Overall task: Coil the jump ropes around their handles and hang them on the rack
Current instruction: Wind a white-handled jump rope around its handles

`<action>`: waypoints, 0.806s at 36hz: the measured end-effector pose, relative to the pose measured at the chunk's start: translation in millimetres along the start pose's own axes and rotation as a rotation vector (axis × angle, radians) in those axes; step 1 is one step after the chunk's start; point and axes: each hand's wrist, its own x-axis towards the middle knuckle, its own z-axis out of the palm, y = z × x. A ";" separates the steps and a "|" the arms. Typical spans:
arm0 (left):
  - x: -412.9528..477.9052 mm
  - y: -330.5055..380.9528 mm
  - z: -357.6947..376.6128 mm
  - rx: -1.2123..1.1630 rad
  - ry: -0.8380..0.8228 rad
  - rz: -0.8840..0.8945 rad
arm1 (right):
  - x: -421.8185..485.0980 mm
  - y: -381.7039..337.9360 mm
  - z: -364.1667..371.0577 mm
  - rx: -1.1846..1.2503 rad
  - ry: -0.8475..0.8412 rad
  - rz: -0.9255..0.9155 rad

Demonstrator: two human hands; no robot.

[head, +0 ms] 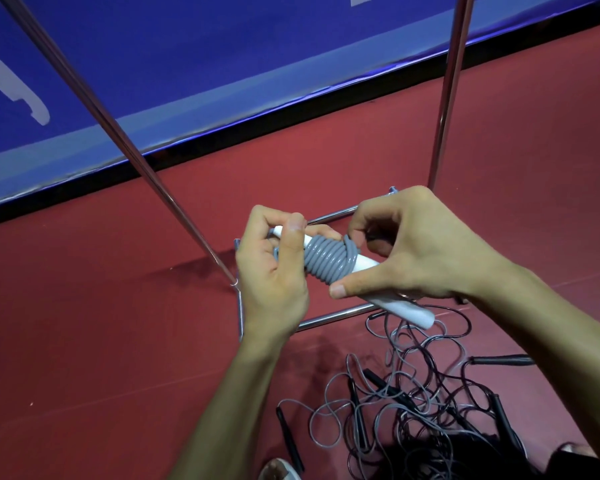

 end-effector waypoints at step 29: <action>0.4 23.2 9.3 -0.302 -0.014 -0.010 | -1.8 45.5 7.7 1.036 -0.217 0.040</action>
